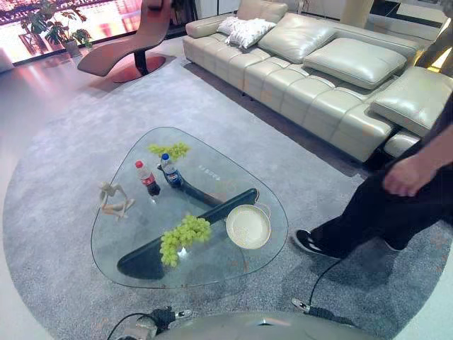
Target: Pick up fruits into the plate
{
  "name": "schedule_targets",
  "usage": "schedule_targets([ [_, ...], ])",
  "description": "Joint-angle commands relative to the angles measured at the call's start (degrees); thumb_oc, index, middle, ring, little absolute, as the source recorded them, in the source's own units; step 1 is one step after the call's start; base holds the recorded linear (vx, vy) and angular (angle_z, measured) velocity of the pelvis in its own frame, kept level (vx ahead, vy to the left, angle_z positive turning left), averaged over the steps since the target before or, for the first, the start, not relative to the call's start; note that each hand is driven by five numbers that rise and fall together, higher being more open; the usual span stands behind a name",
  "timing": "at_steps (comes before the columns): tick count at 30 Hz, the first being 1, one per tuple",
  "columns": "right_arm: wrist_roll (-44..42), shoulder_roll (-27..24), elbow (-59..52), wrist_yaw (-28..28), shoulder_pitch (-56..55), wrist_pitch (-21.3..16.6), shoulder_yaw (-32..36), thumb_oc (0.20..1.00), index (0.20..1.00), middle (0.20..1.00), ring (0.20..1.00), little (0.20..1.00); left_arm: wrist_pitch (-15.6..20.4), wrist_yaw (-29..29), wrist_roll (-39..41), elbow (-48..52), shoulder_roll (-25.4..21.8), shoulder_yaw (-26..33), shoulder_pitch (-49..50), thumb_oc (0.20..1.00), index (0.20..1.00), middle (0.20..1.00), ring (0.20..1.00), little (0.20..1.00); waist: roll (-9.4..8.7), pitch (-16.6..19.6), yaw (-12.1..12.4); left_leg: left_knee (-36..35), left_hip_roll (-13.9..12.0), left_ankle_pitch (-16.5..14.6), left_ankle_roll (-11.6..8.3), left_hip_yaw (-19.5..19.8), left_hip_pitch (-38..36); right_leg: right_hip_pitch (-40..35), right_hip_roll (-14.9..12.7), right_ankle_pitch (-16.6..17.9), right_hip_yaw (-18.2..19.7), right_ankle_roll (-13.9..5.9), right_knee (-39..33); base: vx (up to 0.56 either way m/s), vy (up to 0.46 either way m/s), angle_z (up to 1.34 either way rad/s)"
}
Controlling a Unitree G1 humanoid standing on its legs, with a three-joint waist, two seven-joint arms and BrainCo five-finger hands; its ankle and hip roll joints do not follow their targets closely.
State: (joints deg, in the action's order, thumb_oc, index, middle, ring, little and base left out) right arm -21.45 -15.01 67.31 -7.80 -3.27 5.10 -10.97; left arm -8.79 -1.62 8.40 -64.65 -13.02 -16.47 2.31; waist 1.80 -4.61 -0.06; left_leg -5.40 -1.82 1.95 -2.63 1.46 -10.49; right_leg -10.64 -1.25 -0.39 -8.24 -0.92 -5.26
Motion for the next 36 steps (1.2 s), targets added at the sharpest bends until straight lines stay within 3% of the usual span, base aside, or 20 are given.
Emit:
schedule_targets([
  [1, -1.0, 1.1, 0.0, -0.6, 4.0, -0.1, -0.1, 1.000, 1.000, 1.000, 1.000, 1.000, 0.0, 2.0, -1.8, -0.8, -2.2, -1.0, -3.6, 1.000, 1.000, 1.000, 1.000, 1.000, -1.71, -2.1, 1.2, 0.5, 3.7, -7.1, 3.28, -0.4, -1.4, 1.0, -2.1, -1.0, 3.7, -3.69, 2.4, -0.29, 0.062, -0.34],
  [8, -0.9, 1.1, 0.3, -0.7, 4.0, -0.1, -0.3, 1.000, 1.000, 1.000, 1.000, 1.000, -0.9, 4.7, -2.3, -0.5, -2.4, -0.6, -3.9, 1.000, 1.000, 1.000, 1.000, 1.000, -1.84, -2.2, 1.3, 0.5, 3.8, -7.0, 3.29, -0.3, -1.4, 1.1, -2.1, -1.0, 3.7, -3.75, 2.5, 0.00, 0.000, 0.00],
  [24, -0.7, -2.2, 1.3, -4.6, 5.8, 1.0, -1.7, 1.000, 1.000, 1.000, 1.000, 1.000, 6.9, 14.8, -14.4, -2.5, -6.2, -1.9, -8.1, 1.000, 1.000, 1.000, 1.000, 1.000, -1.76, -4.0, 0.1, 1.1, 3.4, -7.0, 3.33, -2.2, -0.8, 2.4, -1.9, -1.3, 4.6, -3.59, 3.6, 0.07, 0.008, -0.03],
  [31, -4.0, -5.9, 0.1, -5.3, 11.0, 0.7, -4.4, 1.000, 1.000, 1.000, 1.000, 1.000, 7.8, 23.3, -16.0, -0.2, -9.5, -6.0, -17.5, 1.000, 1.000, 1.000, 1.000, 1.000, -0.28, -8.2, -1.1, 3.6, 3.3, -6.2, 3.35, -2.0, 4.8, 9.0, -1.5, -1.3, 5.4, -2.66, 6.6, -0.09, 0.046, -0.08],
  [36, -7.2, -6.6, -0.1, -5.3, 14.6, -0.5, -6.7, 1.000, 1.000, 1.000, 1.000, 1.000, 8.7, 30.2, -17.4, -1.7, -12.2, -8.9, -24.1, 1.000, 1.000, 1.000, 1.000, 1.000, -0.45, -11.8, -1.7, 5.2, 3.3, -5.9, 3.42, -1.5, 8.3, 12.6, -0.5, -1.7, 6.8, -2.08, 8.7, -0.09, -0.008, -0.12],
])
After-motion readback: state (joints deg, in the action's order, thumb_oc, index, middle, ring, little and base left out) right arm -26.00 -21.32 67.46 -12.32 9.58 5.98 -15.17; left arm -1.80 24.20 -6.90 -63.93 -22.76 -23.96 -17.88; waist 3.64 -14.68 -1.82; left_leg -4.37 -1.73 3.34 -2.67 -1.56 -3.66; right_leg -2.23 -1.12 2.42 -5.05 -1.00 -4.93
